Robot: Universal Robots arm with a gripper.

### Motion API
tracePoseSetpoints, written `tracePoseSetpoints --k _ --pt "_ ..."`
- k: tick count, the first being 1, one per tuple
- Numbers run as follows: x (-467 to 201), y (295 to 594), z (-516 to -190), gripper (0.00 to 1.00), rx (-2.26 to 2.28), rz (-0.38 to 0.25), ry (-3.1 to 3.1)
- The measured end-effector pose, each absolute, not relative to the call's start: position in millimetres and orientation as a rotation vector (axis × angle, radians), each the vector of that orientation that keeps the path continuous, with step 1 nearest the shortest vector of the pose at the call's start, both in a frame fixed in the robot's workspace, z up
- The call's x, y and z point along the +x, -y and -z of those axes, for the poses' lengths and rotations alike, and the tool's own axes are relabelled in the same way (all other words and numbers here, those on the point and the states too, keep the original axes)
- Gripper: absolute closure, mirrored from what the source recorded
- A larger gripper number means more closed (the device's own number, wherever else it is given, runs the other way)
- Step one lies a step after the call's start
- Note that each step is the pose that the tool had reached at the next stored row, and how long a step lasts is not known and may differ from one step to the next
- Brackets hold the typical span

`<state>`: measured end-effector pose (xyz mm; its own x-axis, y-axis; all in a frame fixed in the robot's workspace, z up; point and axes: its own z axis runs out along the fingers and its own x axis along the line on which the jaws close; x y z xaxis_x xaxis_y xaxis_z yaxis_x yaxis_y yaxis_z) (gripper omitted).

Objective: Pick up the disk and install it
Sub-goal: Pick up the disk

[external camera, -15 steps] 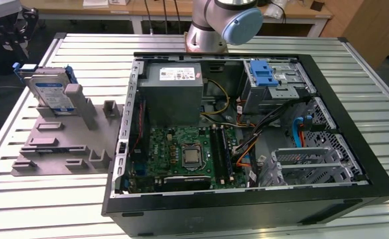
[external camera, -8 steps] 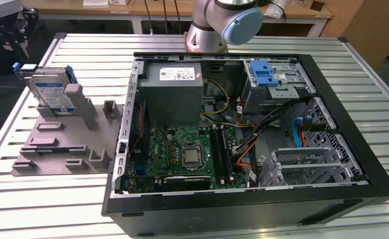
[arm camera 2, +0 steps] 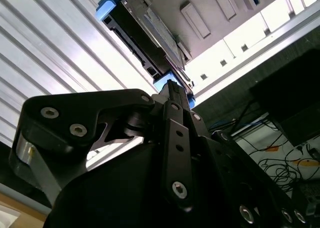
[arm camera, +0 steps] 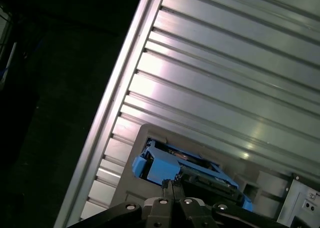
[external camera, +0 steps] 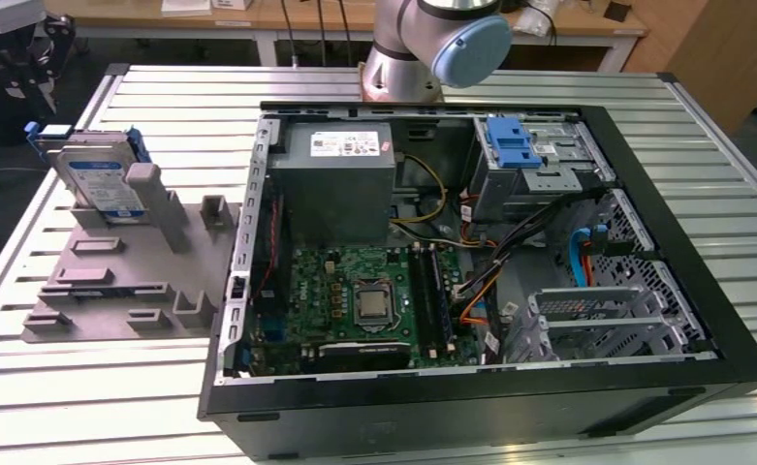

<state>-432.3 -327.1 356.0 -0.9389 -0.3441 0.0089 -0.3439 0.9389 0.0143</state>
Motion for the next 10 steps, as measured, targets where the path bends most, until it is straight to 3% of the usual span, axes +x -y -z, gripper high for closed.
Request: tracePoseSetpoints --k 10 --pt "-432.3 327.1 -356.0 0.89 0.592 0.019 3.074"
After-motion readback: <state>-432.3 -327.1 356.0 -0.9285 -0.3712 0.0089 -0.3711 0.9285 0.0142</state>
